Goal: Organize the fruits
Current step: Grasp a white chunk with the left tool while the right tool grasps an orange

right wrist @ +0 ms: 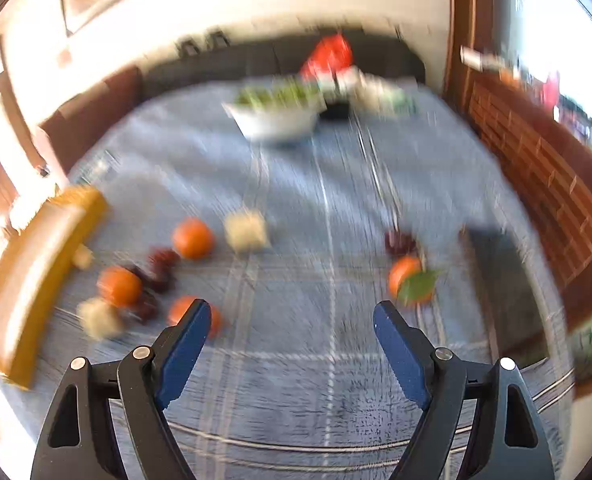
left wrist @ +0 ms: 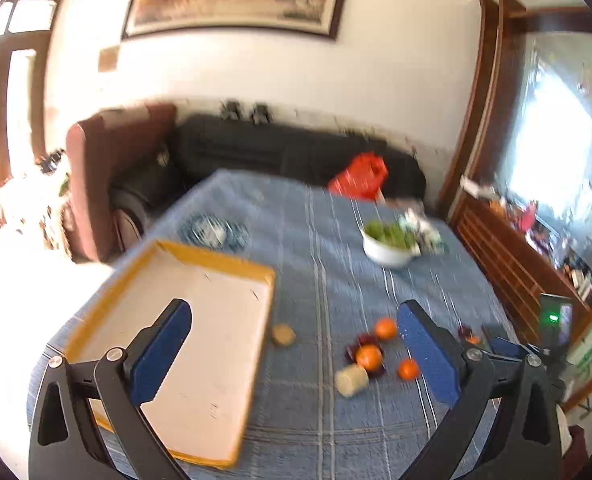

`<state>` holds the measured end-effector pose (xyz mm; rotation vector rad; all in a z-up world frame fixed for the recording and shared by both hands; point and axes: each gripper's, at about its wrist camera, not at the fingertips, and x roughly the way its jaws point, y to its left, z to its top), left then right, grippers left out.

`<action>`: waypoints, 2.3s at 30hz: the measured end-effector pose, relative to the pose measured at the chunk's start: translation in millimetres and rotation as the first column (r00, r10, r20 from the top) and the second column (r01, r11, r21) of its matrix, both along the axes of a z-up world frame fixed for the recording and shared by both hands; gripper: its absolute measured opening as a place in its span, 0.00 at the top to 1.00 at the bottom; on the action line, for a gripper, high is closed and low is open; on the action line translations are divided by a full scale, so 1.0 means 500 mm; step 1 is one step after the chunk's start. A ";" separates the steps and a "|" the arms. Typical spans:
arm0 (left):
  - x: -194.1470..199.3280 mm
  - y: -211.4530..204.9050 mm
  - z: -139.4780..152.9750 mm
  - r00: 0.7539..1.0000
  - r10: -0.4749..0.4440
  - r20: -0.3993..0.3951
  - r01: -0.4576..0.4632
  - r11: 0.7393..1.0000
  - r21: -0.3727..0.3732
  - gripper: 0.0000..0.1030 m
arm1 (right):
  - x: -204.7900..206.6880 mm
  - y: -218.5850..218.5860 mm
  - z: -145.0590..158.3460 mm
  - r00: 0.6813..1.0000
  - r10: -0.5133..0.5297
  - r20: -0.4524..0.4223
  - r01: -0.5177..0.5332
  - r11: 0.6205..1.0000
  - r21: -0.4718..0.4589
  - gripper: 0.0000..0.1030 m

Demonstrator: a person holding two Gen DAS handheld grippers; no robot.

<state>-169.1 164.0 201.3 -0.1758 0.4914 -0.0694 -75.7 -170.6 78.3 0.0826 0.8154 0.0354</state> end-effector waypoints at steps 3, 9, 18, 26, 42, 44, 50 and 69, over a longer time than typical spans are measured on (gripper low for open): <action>-0.007 0.000 -0.010 1.000 -0.021 0.013 0.020 0.999 0.030 0.00 | -0.046 0.027 0.078 0.985 0.028 0.168 -0.027 1.000 -0.008 0.11; 0.023 -0.051 -0.093 0.998 -0.053 -0.035 0.055 0.997 0.060 0.04 | -0.046 0.089 0.022 0.985 0.100 0.140 -0.095 0.995 -0.040 0.06; 0.042 -0.008 -0.135 0.993 0.018 -0.113 -0.015 0.999 0.029 0.04 | -0.042 0.034 -0.050 0.999 0.029 0.044 -0.030 0.999 0.023 0.08; 0.047 0.039 -0.123 0.988 0.091 -0.127 -0.089 0.996 0.016 0.04 | -0.044 0.016 -0.057 0.999 0.005 0.053 -0.007 0.999 0.034 0.08; 0.112 -0.058 -0.097 0.978 -0.122 -0.170 0.147 0.979 0.143 0.03 | 0.049 -0.012 0.030 0.995 0.071 0.071 -0.083 0.980 0.178 0.12; 0.134 -0.088 -0.158 0.953 -0.185 -0.238 0.214 0.972 0.102 0.06 | 0.056 0.005 -0.030 0.994 0.111 -0.008 -0.107 0.978 0.178 0.28; 0.198 -0.153 -0.292 0.884 -0.279 -0.374 0.311 0.950 0.028 0.30 | 0.082 0.037 -0.118 0.977 0.185 -0.103 -0.164 0.969 0.186 0.35; 0.239 -0.228 -0.373 0.803 -0.373 -0.465 0.444 0.894 0.051 0.59 | 0.087 0.095 -0.156 0.952 0.281 -0.118 -0.261 0.953 0.156 0.62</action>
